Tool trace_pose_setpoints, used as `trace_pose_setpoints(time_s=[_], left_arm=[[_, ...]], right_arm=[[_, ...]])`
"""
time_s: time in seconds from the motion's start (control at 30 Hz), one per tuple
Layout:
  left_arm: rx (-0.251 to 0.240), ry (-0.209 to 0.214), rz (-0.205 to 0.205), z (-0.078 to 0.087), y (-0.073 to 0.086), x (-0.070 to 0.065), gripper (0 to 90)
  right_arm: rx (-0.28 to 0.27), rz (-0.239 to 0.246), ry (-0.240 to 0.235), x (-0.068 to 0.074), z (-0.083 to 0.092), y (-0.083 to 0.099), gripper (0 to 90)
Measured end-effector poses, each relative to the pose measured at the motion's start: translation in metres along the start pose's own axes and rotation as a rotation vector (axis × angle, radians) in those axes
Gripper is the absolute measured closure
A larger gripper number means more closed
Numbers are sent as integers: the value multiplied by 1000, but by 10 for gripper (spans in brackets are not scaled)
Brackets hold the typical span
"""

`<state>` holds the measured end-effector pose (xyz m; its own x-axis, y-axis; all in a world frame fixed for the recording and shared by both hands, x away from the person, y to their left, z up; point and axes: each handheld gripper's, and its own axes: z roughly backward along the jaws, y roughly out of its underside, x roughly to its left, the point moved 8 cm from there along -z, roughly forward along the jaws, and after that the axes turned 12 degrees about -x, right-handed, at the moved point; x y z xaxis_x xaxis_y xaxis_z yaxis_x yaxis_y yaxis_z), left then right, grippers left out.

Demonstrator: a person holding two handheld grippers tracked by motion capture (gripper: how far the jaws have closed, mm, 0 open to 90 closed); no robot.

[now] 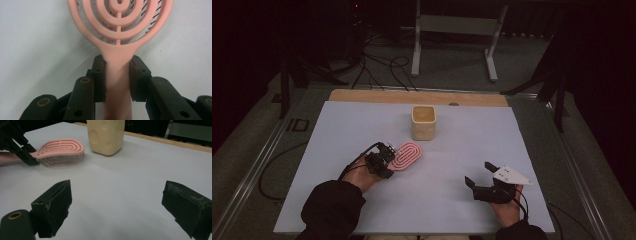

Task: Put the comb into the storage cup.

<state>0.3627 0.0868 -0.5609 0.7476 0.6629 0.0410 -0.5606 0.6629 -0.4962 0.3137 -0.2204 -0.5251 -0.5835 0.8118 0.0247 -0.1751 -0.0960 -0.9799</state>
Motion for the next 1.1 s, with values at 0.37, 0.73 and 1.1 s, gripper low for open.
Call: trace_pose_setpoints(time_s=[0.37,0.73,1.1], left_arm=[[-39,-11,26,3,-1,3,703],[-115,-38,54,8,-6,7,703],[-207,-59,87,12,-11,11,703]], right_arm=[[2,1,-1,0,0,0,91],[5,0,-6,1,-1,1,91],[7,-1,-7,1,-2,2,90]])
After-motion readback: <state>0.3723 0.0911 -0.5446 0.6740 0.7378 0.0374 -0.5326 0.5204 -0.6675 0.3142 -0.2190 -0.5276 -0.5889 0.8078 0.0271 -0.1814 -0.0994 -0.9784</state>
